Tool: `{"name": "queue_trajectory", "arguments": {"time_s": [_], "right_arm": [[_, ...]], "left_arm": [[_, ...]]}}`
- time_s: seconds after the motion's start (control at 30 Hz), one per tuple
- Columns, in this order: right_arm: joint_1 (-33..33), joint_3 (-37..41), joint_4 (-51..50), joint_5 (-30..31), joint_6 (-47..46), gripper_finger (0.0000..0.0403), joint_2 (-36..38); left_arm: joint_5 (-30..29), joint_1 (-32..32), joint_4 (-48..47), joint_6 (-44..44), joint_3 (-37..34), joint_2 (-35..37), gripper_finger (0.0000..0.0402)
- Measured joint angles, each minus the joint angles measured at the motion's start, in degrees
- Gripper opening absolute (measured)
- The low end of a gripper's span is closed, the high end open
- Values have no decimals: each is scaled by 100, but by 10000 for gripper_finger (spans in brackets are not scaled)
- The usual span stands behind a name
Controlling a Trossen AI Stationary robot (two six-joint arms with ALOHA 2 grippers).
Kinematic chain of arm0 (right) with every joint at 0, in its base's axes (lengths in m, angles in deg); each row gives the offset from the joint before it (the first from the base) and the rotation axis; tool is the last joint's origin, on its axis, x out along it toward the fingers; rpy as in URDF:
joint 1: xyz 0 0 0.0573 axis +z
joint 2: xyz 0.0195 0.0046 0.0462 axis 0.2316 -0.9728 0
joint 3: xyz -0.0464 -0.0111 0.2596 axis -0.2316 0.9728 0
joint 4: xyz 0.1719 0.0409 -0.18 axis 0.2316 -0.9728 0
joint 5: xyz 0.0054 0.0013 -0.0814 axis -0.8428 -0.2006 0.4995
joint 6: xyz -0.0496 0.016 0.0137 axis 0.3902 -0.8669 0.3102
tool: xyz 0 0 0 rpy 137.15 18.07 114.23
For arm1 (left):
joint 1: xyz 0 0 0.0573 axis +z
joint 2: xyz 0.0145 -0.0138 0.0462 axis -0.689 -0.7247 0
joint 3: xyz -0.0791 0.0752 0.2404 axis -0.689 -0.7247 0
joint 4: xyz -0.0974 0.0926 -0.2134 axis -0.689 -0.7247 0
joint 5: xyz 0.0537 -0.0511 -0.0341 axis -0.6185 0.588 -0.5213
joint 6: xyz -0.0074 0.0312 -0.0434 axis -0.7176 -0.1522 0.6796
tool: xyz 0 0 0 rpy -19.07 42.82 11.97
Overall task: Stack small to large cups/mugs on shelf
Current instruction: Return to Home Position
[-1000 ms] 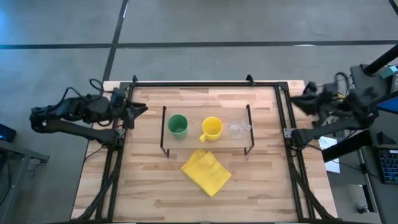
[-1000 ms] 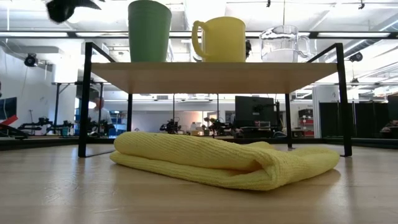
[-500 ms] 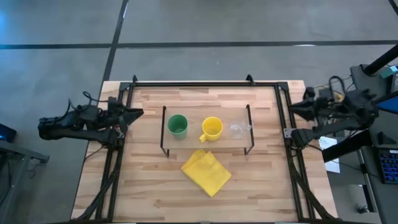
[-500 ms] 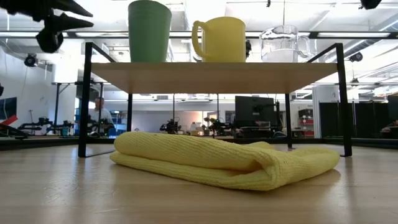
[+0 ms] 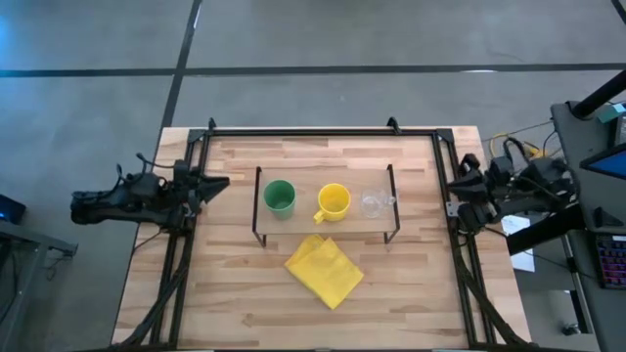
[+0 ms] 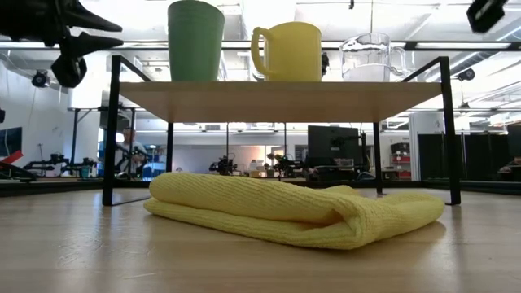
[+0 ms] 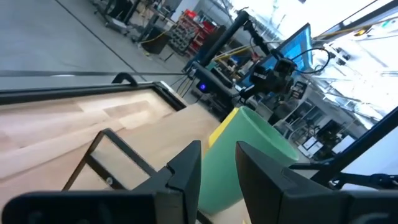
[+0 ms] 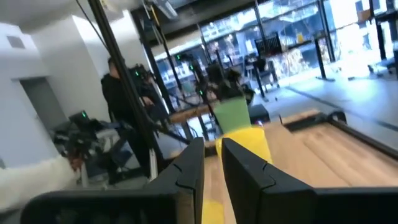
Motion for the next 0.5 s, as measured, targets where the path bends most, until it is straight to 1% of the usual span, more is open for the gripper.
{"name": "queue_trajectory", "arguments": {"time_s": [0.13, 0.2, 0.37, 0.5], "right_arm": [[0, 378, -141, 8, 4, 52, 13], [0, 529, 54, 7, 9, 52, 6], [0, 811, 53, -15, -64, 52, 26], [0, 1050, 535, -81, 71, 52, 26]], "left_arm": [[2, 0, -1, -6, -66, 43, 86], [4, 0, 8, -8, -124, 72, 86], [-21, 2, 185, -9, -474, 245, 86], [65, 0, 928, -152, -916, 478, 86]]}}
